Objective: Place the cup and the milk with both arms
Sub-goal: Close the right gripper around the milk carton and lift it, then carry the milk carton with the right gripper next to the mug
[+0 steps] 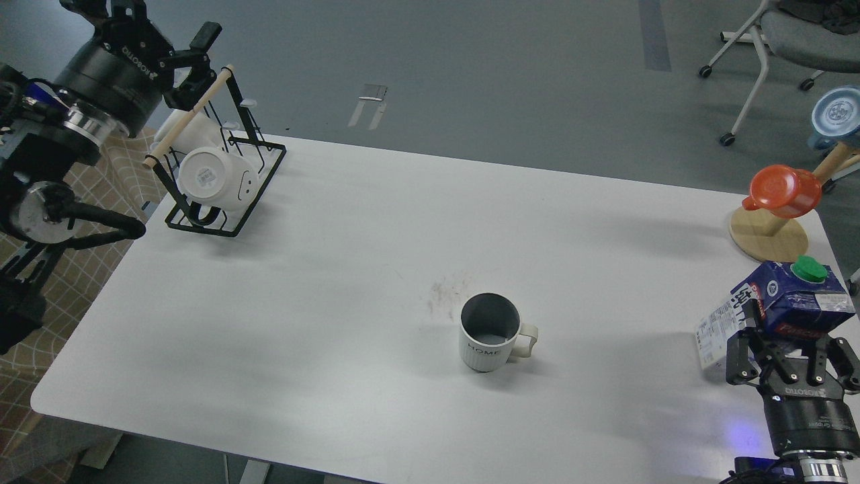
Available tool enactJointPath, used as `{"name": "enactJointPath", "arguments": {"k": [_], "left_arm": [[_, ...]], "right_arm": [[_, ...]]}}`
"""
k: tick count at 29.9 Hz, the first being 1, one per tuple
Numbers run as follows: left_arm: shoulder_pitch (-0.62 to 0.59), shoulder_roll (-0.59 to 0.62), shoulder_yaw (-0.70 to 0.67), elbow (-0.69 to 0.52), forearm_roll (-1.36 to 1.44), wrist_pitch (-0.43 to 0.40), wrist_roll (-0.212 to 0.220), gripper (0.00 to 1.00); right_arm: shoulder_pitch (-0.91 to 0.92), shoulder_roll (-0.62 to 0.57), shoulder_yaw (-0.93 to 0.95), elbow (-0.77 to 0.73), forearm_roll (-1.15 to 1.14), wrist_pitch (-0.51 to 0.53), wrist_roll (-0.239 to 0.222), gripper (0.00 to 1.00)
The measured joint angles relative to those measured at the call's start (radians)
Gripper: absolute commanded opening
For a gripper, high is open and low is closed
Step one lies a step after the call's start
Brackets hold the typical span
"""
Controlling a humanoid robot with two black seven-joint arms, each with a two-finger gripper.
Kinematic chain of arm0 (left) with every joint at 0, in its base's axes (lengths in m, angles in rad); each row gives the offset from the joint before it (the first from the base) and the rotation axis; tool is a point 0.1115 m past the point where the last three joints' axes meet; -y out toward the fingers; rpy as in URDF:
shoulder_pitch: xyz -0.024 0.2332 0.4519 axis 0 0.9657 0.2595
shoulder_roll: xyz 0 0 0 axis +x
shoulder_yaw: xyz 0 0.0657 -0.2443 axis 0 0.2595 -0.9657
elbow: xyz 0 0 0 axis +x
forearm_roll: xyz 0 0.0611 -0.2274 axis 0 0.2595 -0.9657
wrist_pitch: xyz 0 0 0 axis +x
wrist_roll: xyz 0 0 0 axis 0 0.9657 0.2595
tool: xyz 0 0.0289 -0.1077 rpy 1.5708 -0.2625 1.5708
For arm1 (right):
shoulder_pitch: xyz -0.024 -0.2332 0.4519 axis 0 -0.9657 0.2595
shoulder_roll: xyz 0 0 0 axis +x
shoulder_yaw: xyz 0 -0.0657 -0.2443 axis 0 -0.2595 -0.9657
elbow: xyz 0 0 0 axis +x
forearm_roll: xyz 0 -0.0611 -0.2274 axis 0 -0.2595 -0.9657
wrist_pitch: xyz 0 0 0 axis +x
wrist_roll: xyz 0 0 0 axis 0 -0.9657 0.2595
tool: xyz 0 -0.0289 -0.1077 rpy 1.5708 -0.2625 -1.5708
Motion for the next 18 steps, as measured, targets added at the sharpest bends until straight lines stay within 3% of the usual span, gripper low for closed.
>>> {"name": "enactJointPath", "arguments": {"k": [18], "left_arm": [[0.007, 0.014, 0.001, 0.003, 0.002, -0.001, 0.005, 0.98]], "right_arm": [[0.121, 0.041, -0.35, -0.036, -0.07, 0.001, -0.001, 0.61]]}}
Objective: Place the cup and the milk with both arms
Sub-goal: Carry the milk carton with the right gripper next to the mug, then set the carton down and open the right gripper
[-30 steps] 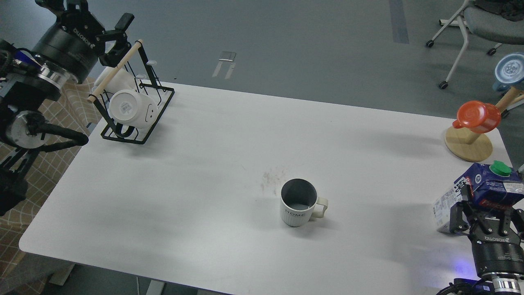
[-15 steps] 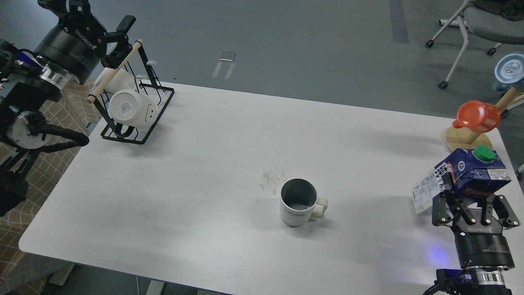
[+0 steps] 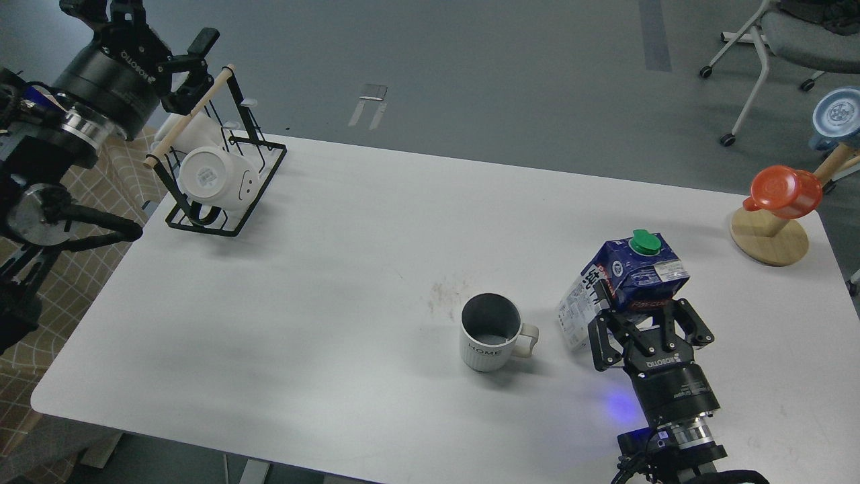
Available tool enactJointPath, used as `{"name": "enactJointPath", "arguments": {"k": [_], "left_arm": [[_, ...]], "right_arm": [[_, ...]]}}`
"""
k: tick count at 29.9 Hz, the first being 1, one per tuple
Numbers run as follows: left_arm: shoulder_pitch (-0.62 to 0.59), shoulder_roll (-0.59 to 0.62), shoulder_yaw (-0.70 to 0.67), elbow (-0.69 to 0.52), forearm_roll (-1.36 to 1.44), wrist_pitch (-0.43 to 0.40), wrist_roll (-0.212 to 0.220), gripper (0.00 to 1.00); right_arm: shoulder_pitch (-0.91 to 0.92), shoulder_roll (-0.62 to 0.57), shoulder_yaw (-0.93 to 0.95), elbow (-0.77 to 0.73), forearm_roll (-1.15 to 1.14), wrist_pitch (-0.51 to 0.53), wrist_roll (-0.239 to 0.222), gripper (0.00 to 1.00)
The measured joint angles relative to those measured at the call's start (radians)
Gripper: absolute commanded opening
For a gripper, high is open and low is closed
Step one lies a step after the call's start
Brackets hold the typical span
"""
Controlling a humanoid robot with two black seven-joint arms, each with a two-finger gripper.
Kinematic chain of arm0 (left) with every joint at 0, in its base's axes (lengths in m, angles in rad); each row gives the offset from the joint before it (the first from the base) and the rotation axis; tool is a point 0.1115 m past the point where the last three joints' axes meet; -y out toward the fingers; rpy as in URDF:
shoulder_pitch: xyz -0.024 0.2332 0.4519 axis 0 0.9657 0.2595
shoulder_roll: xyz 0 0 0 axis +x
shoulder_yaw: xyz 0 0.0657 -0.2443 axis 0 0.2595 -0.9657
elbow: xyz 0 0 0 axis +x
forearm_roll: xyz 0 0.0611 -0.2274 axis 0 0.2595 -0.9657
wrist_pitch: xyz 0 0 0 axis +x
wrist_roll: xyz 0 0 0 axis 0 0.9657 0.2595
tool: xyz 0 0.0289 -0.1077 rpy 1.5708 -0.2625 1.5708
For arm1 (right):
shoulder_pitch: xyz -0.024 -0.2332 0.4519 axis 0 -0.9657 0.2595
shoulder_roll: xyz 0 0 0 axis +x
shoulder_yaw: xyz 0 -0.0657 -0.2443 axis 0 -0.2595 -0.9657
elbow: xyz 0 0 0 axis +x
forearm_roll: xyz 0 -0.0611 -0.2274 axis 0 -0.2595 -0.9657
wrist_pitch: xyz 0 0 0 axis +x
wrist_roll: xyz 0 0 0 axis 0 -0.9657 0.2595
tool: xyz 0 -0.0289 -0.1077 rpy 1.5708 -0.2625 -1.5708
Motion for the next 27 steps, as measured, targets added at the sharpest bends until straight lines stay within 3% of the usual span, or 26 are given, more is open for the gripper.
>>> {"name": "enactJointPath", "arguments": {"k": [11, 19, 20, 27], "left_arm": [[0.003, 0.041, -0.002, 0.0, -0.001, 0.0, 0.0, 0.98], [0.005, 0.045, -0.002, -0.002, -0.002, 0.0, -0.003, 0.98], [0.005, 0.045, -0.002, -0.002, -0.002, 0.0, -0.003, 0.98], [0.006, 0.04, -0.002, -0.002, -0.002, -0.001, -0.003, 0.98]], "right_arm": [[0.054, 0.0, -0.029, -0.06, -0.018, 0.0, 0.0, 0.63], [0.065, 0.0, -0.058, -0.078, -0.037, 0.0, -0.026, 0.88], [0.065, 0.0, -0.06, -0.078, -0.037, 0.0, -0.03, 0.99], [0.062, 0.0, -0.05, -0.079, -0.035, 0.0, -0.038, 1.0]]}}
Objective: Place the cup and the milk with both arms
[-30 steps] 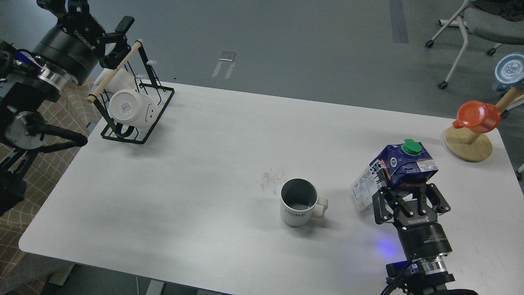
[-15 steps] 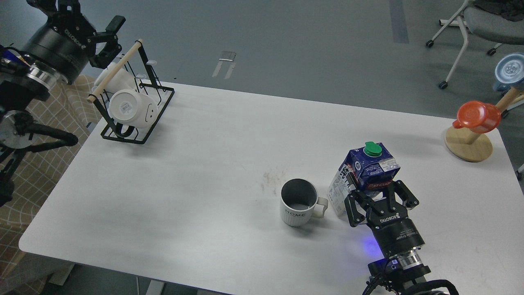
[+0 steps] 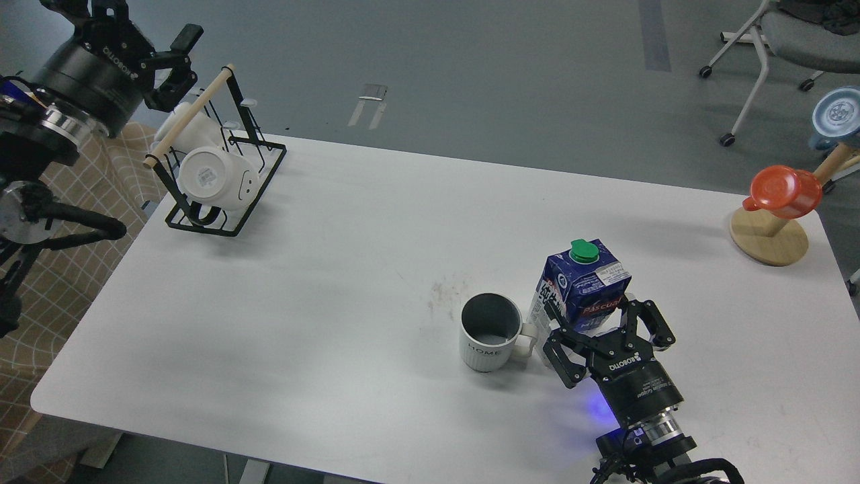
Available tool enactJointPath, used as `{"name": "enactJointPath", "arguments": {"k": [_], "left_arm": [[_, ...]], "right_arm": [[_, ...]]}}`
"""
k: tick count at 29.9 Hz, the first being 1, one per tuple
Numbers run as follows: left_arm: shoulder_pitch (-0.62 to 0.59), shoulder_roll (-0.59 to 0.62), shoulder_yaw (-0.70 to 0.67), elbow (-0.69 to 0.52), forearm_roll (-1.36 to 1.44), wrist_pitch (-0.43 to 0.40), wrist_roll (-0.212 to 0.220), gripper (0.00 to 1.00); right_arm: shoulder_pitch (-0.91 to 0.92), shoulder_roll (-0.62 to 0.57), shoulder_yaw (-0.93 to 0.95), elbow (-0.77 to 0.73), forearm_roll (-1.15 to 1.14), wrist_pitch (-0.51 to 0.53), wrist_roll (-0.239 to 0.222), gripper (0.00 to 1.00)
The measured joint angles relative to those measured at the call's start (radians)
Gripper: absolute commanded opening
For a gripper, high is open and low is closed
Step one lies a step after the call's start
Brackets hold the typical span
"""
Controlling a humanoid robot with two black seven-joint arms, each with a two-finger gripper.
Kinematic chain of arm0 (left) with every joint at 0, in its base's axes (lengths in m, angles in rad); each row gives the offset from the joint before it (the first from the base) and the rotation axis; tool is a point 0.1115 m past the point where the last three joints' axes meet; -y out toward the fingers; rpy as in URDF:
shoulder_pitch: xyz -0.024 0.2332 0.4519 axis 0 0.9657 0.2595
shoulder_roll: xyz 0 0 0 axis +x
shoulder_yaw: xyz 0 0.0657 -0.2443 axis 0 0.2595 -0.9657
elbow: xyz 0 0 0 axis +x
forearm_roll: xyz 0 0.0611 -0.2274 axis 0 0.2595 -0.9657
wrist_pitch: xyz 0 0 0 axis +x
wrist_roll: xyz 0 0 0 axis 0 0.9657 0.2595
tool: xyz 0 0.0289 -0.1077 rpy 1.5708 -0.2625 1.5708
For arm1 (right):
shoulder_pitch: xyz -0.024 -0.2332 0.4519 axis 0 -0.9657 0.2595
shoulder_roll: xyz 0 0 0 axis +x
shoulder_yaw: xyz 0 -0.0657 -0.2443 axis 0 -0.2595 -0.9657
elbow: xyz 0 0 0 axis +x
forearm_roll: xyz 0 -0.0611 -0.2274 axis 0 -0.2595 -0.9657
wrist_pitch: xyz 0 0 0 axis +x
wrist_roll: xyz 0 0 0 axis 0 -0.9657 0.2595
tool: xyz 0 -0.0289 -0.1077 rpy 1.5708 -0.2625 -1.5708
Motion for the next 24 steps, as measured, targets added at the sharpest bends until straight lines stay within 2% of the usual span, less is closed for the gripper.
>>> {"name": "enactJointPath", "arguments": {"k": [15, 24], "left_arm": [[0.0, -0.009, 0.0, 0.002, 0.0, -0.005, -0.001, 0.98], [-0.01, -0.006, 0.002, 0.002, 0.0, -0.005, -0.001, 0.98]], "right_arm": [[-0.134, -0.003, 0.011, -0.002, 0.003, 0.0, 0.002, 1.0], [-0.201, -0.089, 0.066, -0.003, 0.002, 0.0, 0.002, 1.0]]}}
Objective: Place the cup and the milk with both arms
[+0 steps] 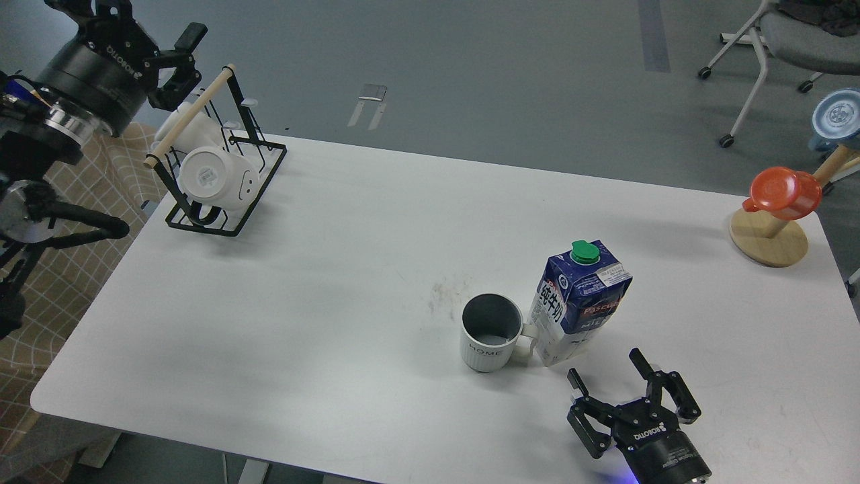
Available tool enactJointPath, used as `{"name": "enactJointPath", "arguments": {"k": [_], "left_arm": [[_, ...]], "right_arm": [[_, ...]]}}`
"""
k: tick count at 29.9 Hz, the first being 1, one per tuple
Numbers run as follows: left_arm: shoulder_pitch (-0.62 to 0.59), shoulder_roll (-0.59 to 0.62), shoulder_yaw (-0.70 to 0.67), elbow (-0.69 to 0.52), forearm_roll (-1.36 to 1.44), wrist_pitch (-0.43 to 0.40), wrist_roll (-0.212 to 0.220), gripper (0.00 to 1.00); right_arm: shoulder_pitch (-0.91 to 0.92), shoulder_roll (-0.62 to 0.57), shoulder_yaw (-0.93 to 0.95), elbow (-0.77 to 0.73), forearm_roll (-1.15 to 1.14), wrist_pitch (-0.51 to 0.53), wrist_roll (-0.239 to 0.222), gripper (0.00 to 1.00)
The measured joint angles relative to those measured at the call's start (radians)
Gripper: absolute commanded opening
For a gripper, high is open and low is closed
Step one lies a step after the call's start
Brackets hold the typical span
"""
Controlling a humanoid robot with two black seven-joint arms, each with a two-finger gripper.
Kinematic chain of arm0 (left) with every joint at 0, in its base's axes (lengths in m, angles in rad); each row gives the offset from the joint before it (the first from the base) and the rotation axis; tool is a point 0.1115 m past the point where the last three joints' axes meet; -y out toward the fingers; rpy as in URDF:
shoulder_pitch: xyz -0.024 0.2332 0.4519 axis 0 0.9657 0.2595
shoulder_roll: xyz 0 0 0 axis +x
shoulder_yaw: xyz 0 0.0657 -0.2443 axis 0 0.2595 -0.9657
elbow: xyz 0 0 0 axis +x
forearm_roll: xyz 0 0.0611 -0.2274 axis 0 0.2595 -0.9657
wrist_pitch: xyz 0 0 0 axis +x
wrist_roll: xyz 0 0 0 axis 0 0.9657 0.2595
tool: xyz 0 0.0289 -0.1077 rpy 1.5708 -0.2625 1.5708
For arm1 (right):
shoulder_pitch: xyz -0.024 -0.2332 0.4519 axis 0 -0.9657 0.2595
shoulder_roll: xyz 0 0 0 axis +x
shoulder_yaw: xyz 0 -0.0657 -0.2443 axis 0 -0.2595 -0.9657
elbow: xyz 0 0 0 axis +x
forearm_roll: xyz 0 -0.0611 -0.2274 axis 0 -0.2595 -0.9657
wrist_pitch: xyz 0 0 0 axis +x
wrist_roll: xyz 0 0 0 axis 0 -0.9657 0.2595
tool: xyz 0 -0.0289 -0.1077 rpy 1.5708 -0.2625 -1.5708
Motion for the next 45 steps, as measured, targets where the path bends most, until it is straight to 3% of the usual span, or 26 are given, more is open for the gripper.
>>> {"name": "enactJointPath", "arguments": {"k": [11, 23, 34, 41, 45], "left_arm": [[-0.004, -0.002, -0.004, 0.0, 0.0, 0.0, 0.001, 0.98], [-0.005, 0.005, -0.002, 0.0, -0.001, 0.0, 0.002, 0.98], [-0.043, -0.016, -0.018, 0.091, -0.001, 0.002, -0.007, 0.98], [-0.143, -0.106, -0.02, 0.191, -0.004, -0.003, 0.001, 0.98], [-0.239, -0.207, -0.005, 0.293, -0.002, -0.018, 0.003, 0.98]], "right_arm": [[0.142, -0.087, 0.137, 0.015, 0.0, 0.0, 0.005, 1.0], [0.518, -0.078, 0.203, -0.017, -0.01, 0.0, 0.01, 1.0], [1.007, -0.127, 0.202, -0.269, -0.282, 0.0, 0.008, 1.0], [1.277, -0.118, 0.183, -0.532, -0.532, 0.0, 0.009, 1.0], [1.371, -0.111, 0.105, -0.597, -0.611, 0.0, 0.005, 1.0]]}}
